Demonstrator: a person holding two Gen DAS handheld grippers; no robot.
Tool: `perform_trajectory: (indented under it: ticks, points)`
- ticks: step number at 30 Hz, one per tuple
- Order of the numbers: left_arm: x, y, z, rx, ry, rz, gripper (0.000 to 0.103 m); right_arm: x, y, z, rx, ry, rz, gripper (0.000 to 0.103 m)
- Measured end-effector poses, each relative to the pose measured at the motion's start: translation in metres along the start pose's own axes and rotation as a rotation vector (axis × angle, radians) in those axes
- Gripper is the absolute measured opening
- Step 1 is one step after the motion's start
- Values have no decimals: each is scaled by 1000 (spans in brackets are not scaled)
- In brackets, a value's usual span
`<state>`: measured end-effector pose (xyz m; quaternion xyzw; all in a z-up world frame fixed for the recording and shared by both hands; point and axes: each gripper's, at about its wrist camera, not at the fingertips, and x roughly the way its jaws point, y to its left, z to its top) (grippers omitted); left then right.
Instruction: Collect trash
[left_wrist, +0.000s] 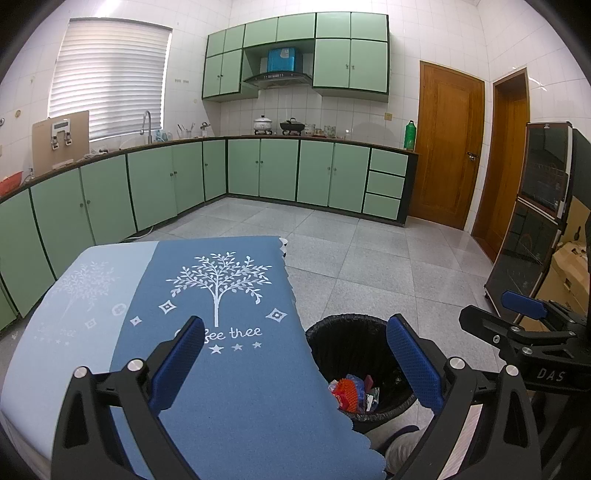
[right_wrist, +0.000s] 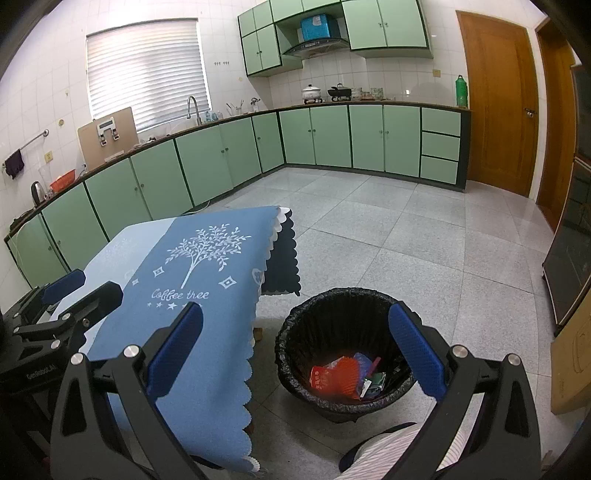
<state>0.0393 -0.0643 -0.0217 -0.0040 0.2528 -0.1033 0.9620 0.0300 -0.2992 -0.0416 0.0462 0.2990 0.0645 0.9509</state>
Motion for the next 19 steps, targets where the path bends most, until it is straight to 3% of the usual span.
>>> perform_trajectory:
  ticks: [19]
  points:
    - [1,-1,-1,0,2,1,97,2,0,-1,-2,5,1,98]
